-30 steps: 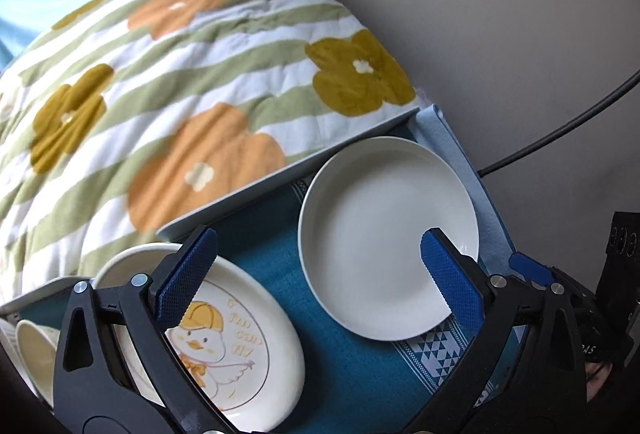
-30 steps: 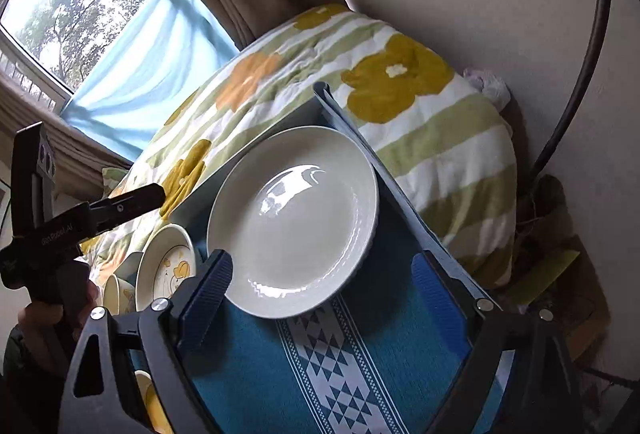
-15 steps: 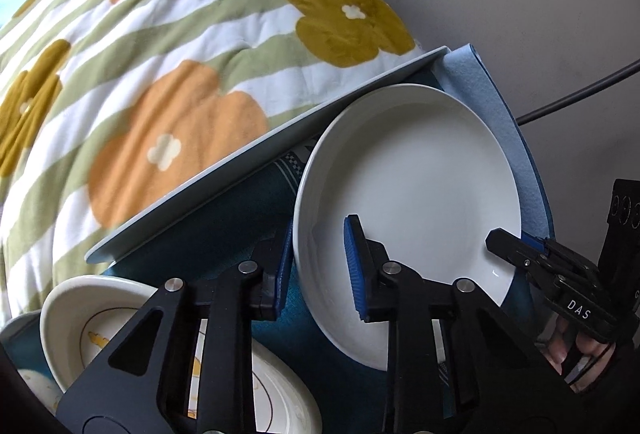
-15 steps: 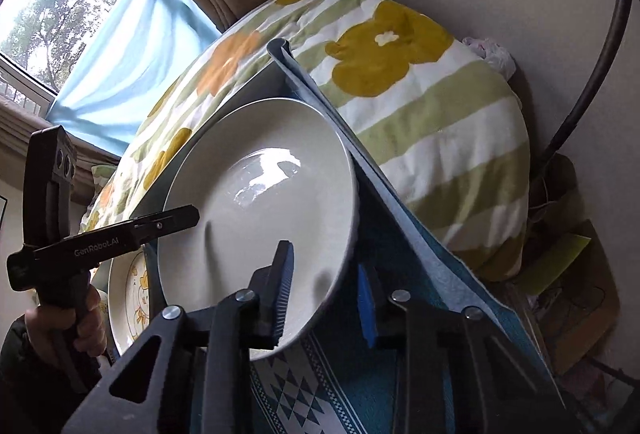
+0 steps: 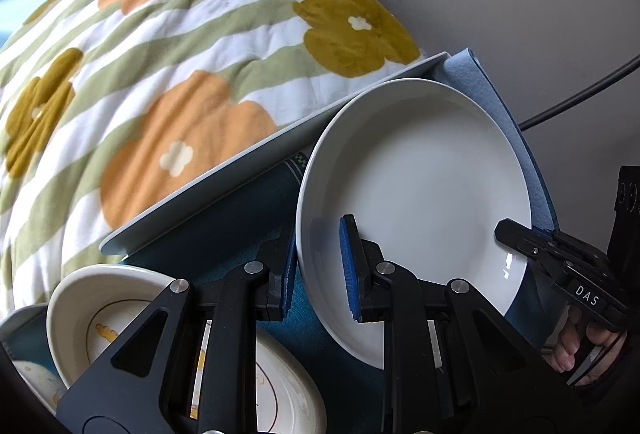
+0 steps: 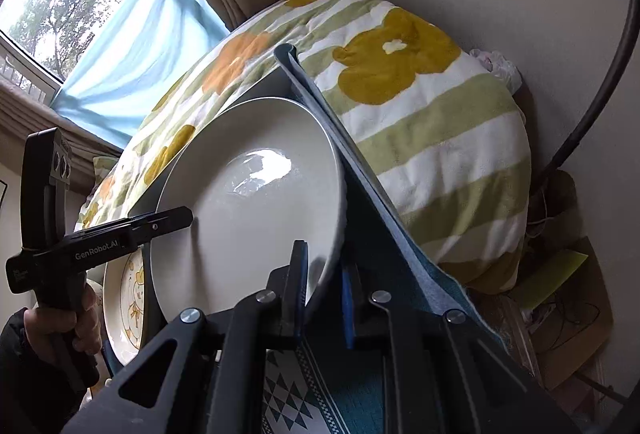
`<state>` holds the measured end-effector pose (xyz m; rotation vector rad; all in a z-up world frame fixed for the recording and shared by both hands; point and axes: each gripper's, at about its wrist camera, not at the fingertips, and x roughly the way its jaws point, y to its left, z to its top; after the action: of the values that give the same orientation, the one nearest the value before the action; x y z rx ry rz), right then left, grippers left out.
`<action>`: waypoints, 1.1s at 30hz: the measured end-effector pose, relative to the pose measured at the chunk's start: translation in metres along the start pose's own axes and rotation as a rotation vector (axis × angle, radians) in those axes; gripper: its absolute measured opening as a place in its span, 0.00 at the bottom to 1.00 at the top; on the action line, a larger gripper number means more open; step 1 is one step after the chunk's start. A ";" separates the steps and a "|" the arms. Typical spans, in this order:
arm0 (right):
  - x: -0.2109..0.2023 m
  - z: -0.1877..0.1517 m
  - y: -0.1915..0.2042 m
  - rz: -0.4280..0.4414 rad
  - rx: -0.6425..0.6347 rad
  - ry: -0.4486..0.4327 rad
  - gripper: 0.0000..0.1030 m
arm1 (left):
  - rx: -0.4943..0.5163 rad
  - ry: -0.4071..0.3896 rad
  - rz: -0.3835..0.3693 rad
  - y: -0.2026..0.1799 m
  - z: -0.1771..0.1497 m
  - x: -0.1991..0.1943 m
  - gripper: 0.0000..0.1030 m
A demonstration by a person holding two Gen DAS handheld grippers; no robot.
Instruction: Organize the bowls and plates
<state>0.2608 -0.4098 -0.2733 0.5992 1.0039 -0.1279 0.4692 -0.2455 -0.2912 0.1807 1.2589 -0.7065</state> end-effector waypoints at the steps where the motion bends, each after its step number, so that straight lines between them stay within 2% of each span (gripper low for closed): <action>1: -0.001 0.001 0.001 0.003 -0.007 0.002 0.13 | -0.004 -0.010 0.001 -0.001 -0.001 -0.004 0.17; 10: -0.035 0.008 0.028 0.037 -0.126 -0.005 0.13 | -0.052 -0.105 0.036 -0.008 -0.019 -0.069 0.17; 16: -0.065 -0.006 0.060 0.083 -0.215 0.002 0.13 | -0.122 -0.170 0.071 -0.005 -0.059 -0.122 0.17; 25: -0.095 -0.072 0.111 0.151 -0.330 0.058 0.13 | -0.251 -0.225 0.129 0.008 -0.179 -0.190 0.17; 33: -0.096 -0.147 0.146 0.176 -0.437 0.135 0.13 | -0.395 -0.212 0.161 0.026 -0.296 -0.214 0.17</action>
<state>0.1512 -0.2269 -0.1916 0.2947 1.0630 0.2858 0.2178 0.0043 -0.1987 -0.1143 1.1406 -0.3192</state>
